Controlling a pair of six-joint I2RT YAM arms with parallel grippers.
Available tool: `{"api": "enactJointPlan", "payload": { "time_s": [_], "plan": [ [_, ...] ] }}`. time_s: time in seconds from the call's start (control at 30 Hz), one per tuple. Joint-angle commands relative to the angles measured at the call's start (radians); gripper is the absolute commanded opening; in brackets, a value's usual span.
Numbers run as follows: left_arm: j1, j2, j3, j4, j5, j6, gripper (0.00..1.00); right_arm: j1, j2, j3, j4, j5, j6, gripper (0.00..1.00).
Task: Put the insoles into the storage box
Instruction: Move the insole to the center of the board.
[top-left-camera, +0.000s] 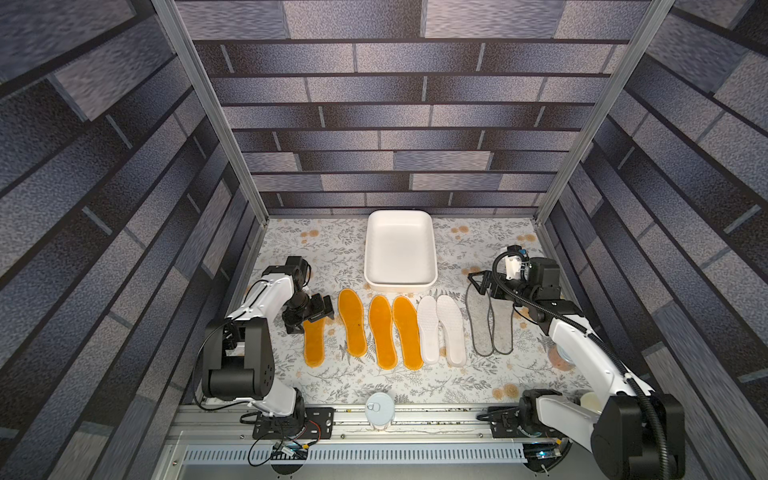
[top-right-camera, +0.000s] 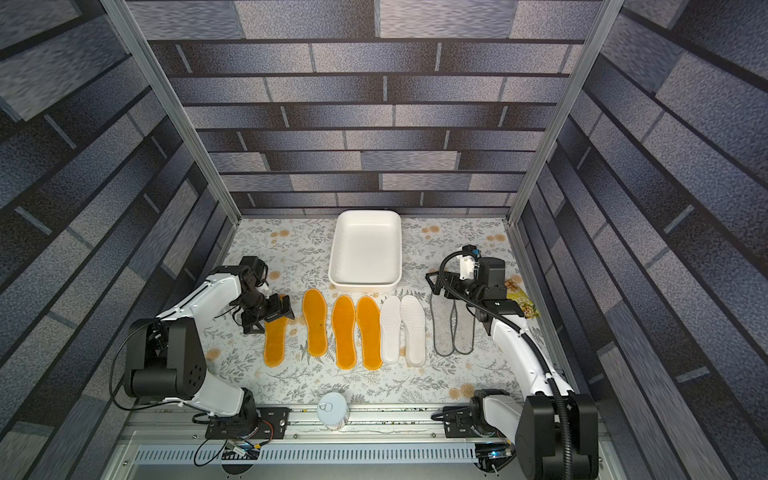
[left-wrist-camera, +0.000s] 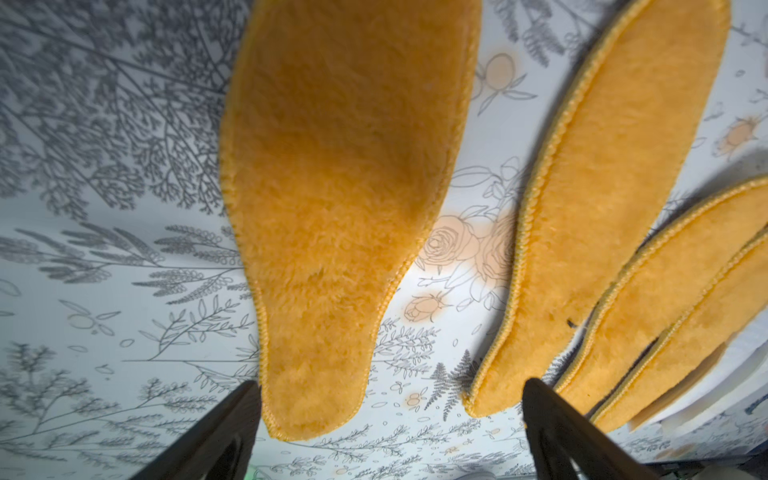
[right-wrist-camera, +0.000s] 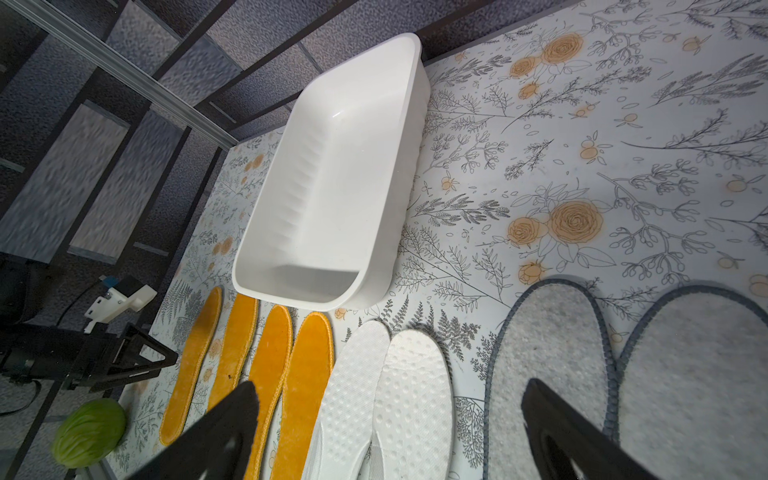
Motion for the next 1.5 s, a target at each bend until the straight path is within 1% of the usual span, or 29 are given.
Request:
{"api": "enactJointPlan", "payload": {
  "time_s": [0.0, 0.17, 0.23, 0.3, 0.37, 0.43, 0.63, 0.77, 0.87, 0.97, 1.17, 1.47],
  "plan": [
    [-0.021, 0.030, 0.083, -0.098, -0.112, 0.154, 1.00, 0.008, -0.013, -0.014, 0.018, -0.022, 0.000, 1.00],
    [-0.068, 0.080, 0.066, -0.130, -0.230, 0.310, 1.00, 0.008, 0.001, -0.023, 0.048, -0.024, 0.014, 1.00],
    [-0.083, 0.096, 0.064, -0.123, -0.226, 0.323, 1.00, 0.009, 0.007, -0.027, 0.058, -0.029, 0.020, 1.00],
    [-0.122, 0.109, 0.068, -0.117, -0.236, 0.337, 1.00, 0.008, 0.012, -0.029, 0.066, -0.029, 0.024, 1.00],
    [-0.166, 0.108, 0.060, -0.090, -0.289, 0.364, 1.00, 0.009, 0.019, -0.029, 0.065, -0.030, 0.024, 1.00],
    [-0.193, 0.111, 0.067, -0.105, -0.324, 0.380, 1.00, 0.009, 0.019, -0.027, 0.060, -0.029, 0.023, 1.00],
    [-0.182, 0.134, 0.062, -0.121, -0.371, 0.448, 1.00, 0.008, 0.013, -0.032, 0.061, -0.029, 0.017, 1.00],
    [-0.205, 0.195, 0.041, -0.153, -0.484, 0.452, 1.00, 0.009, 0.021, -0.033, 0.060, -0.029, 0.019, 1.00],
    [-0.217, 0.211, 0.025, -0.161, -0.499, 0.455, 1.00, 0.007, 0.025, -0.034, 0.058, -0.029, 0.020, 1.00],
    [-0.230, 0.202, 0.026, -0.163, -0.483, 0.460, 1.00, 0.007, 0.025, -0.035, 0.055, -0.029, 0.021, 1.00],
    [-0.227, 0.211, 0.020, -0.158, -0.498, 0.456, 1.00, 0.008, 0.028, -0.037, 0.059, -0.029, 0.027, 1.00],
    [-0.210, 0.293, 0.033, -0.113, -0.588, 0.419, 1.00, 0.009, 0.031, -0.042, 0.062, -0.033, 0.033, 1.00]
  ]
}}
